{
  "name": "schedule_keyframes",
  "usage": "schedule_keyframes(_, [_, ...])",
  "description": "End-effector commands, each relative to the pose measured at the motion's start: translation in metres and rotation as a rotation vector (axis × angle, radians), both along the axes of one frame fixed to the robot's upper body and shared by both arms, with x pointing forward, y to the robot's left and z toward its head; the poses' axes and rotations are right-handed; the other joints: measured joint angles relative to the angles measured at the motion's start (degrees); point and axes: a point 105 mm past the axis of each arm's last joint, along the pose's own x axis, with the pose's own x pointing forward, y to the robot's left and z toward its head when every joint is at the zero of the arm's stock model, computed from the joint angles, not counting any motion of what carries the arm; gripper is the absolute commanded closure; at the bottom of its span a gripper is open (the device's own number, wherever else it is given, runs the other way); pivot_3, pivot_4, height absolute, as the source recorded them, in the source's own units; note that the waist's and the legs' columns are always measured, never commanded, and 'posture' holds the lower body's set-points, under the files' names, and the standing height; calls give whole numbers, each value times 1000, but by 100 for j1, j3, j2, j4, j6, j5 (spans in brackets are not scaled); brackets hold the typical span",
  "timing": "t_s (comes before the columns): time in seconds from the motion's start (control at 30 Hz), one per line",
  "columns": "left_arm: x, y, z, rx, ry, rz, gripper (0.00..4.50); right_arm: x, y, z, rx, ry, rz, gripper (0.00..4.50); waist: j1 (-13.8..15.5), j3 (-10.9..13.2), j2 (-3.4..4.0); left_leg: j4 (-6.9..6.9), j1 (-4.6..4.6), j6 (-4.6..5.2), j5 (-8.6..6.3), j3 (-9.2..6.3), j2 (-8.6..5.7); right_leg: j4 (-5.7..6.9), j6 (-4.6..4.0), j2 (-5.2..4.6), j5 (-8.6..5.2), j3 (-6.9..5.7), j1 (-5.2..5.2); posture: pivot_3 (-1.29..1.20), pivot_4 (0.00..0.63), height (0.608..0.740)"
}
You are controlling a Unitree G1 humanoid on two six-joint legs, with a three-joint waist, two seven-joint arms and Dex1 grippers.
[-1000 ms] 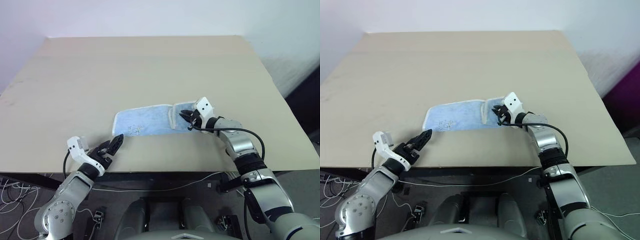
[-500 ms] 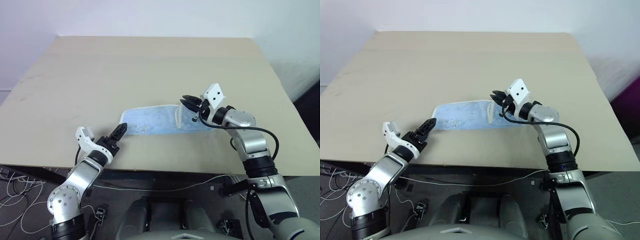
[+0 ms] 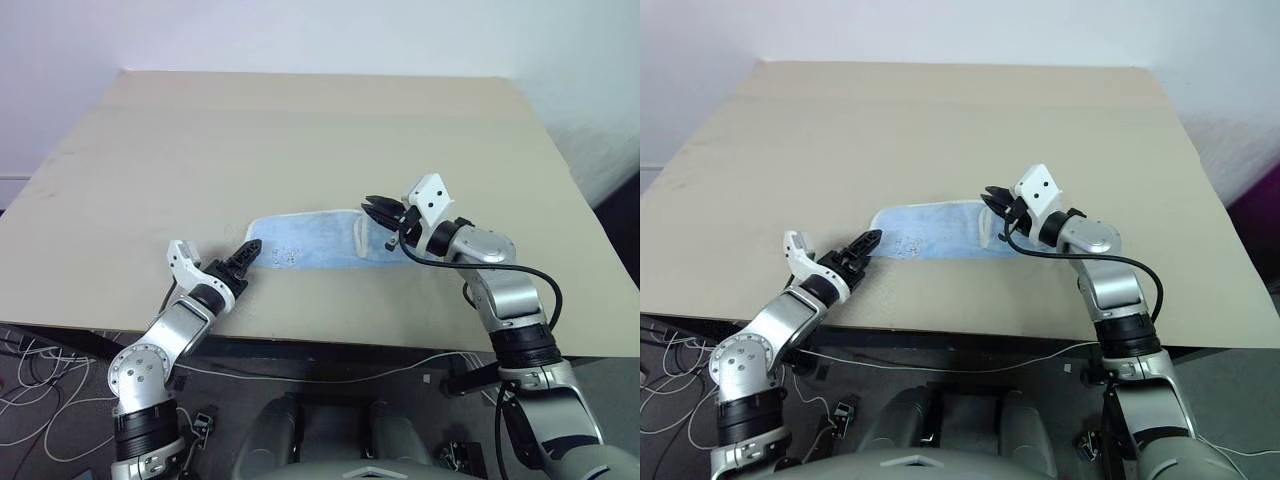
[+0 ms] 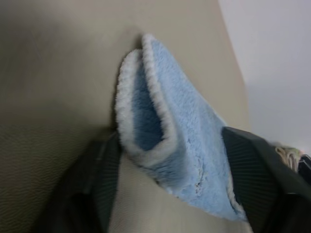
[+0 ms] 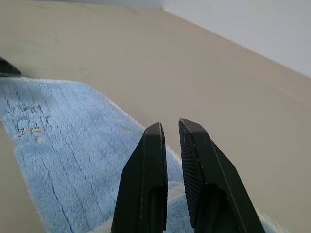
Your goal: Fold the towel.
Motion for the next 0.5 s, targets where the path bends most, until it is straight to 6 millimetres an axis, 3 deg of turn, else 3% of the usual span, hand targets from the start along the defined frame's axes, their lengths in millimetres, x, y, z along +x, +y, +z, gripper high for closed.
schedule_keyframes(0.03, [-1, -16, -5, -17, 20, -61, 2669, -3, -4, 16, 15, -59, -9, 3951, -11, 1, -1, -1, -1, 0, 0, 0, 1, 0, 0, 1, 0, 0, -1, 0, 150, 740])
schedule_keyframes(0.2, [0, -15, -3, -28, 13, -53, 4368, -4, -5, 15, 15, -55, -13, 3951, -13, 0, 0, -4, 0, -1, 1, 1, 5, 1, 0, 3, 0, 1, -4, 0, 150, 740])
schedule_keyframes(0.4, [4, -4, 4, -22, -16, -7, 4464, -5, -7, 13, 7, -54, -20, 3951, -14, 0, 0, -4, 0, -2, 1, 0, 5, 1, 0, 3, 0, 1, -4, 0, 150, 740])
schedule_keyframes(0.5, [12, 27, 20, -2, -87, 95, 4464, -5, -9, 12, -2, -56, -28, 3951, -28, 3, -5, -4, 0, -3, 1, 0, 7, 1, 0, 5, 0, 1, -5, 0, 150, 740])
